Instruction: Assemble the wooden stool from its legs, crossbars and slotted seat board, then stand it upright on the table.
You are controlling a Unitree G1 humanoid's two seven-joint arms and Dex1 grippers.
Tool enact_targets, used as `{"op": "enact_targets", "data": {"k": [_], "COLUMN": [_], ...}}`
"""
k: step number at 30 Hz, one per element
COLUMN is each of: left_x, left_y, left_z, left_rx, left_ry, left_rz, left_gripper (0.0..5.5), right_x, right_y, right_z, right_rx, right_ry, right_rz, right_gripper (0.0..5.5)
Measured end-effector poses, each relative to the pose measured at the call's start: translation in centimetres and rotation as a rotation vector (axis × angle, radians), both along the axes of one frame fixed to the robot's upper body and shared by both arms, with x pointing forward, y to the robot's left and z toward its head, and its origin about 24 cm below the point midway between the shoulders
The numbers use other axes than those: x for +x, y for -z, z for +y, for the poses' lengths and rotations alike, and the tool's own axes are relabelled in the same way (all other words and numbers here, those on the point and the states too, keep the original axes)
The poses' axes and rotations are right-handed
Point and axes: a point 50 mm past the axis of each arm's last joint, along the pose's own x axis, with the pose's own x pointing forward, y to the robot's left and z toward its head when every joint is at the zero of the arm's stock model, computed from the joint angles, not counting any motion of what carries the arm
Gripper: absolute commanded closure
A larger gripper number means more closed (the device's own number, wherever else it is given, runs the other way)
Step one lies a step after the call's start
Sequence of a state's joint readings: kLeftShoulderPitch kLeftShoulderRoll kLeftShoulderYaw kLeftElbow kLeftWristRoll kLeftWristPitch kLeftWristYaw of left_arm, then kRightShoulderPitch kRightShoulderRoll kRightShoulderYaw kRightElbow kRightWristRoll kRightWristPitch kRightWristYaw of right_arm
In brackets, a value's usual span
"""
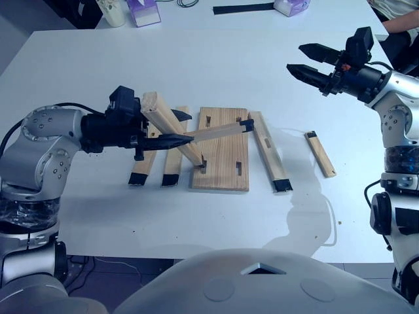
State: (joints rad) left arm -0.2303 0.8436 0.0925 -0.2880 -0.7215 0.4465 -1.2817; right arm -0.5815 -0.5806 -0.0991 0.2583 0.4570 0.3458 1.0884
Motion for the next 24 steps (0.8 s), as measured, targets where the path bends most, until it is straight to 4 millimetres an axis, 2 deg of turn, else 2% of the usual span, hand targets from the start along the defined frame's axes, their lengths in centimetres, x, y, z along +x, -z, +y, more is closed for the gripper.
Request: {"op": "enact_targets", "data": {"k": [16,24], "left_x": [-0.92,-0.25], "left_y": [0.8,0.94], "left_z": [-0.49,-0.28], "left_rx": [-0.002,-0.004], "left_ry": [0.061,0.085], "left_rz": [0.017,0.022], "left_gripper": [3.46,3.46], "right_x": [0.14,0.16], "right_y": [0.28,0.39], "right_z": [0.31,0.49], "right_rx": [0.008,0.015], "right_ry": [0.004,0.001], "right_rz": [0.008,0.011], "right_gripper": [2.24,2.24]}}
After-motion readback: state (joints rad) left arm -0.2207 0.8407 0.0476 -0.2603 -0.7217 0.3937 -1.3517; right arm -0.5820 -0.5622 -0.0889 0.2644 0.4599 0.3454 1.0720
